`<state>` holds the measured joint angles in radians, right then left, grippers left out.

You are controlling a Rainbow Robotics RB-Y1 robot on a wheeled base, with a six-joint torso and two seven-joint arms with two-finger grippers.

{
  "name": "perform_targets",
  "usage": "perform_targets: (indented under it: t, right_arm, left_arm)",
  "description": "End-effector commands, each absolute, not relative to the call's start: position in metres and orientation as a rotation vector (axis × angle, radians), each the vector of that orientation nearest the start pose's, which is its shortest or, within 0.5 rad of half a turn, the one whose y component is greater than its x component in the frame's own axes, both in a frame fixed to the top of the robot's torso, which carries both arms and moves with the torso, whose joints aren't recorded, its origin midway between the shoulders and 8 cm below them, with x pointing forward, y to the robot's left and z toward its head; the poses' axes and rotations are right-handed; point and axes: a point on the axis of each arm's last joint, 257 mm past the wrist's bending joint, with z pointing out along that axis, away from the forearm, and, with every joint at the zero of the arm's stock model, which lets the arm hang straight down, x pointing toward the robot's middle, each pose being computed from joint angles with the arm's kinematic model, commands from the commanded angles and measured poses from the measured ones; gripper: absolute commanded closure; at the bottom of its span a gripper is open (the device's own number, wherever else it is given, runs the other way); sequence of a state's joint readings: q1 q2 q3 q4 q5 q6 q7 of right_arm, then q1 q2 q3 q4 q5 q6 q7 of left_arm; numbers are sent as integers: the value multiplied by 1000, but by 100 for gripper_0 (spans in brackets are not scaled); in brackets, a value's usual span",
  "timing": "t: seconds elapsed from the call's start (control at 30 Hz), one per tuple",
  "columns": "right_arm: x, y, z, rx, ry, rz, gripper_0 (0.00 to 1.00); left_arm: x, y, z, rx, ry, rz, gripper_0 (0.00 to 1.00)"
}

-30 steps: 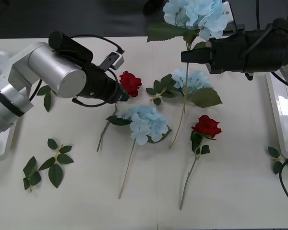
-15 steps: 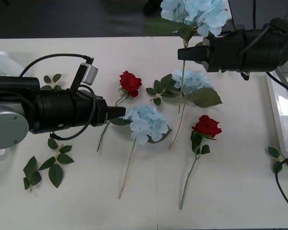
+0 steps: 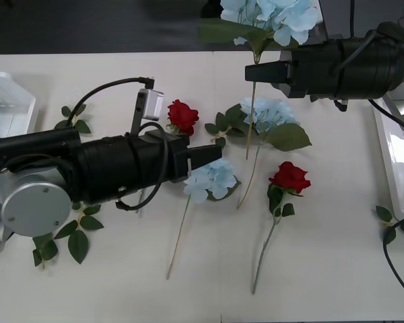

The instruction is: Place the red flowers into the right box and the blue flowers into the left box. If a person shows an open palm, hand one flower to the person first, then continue sorting.

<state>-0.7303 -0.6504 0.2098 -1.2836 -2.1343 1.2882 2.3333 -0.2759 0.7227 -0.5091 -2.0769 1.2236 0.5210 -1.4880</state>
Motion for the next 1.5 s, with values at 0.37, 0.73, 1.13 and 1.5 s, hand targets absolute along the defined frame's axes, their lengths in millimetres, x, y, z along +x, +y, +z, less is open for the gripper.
perform_targets:
  t: [0.37, 0.73, 1.13, 1.5]
  right_arm:
    - [449, -30, -9, -941, 1596, 1519, 100]
    - [449, -28, -8, -931, 1597, 1523, 100]
    - [449, -28, -8, -927, 1599, 1527, 100]
    - [456, -27, -3, -897, 1590, 1515, 4]
  left_arm:
    - [431, -90, -91, 448, 1686, -1274, 0]
    - [431, -90, -97, 478, 1687, -1241, 100]
    - [434, -87, -96, 484, 1676, -1217, 100]
    - [444, -72, -95, 471, 1659, -1176, 100]
